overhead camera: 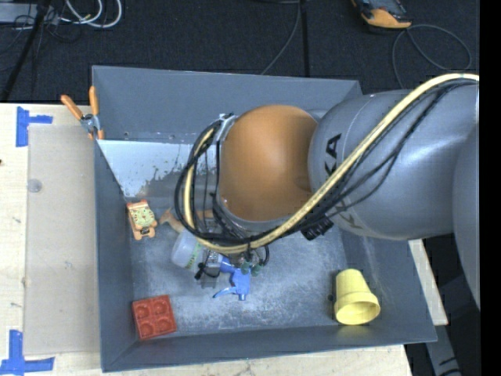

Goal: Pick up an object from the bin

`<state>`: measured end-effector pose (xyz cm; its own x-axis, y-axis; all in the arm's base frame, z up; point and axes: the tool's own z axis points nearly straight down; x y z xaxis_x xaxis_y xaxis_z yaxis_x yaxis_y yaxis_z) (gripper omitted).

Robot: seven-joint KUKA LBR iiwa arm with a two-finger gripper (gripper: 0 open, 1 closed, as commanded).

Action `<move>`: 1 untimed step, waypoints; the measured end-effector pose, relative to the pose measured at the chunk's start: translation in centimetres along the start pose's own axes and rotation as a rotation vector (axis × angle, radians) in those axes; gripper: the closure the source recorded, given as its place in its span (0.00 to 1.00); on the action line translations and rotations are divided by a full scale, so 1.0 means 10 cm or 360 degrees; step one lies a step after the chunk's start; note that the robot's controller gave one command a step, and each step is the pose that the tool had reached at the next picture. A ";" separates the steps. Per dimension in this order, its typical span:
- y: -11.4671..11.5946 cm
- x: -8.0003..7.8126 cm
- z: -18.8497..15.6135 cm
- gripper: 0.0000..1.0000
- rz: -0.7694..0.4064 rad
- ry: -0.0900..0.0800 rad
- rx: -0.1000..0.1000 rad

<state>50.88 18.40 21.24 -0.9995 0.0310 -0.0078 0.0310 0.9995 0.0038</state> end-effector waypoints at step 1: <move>-0.09 0.12 0.10 0.00 0.0030 0.0056 0.0021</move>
Offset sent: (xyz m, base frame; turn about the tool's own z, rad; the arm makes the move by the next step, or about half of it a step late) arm -0.0080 -0.0236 0.1405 0.0311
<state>49.64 17.57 20.24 -0.9984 0.0500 0.0276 0.0497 0.9987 -0.0099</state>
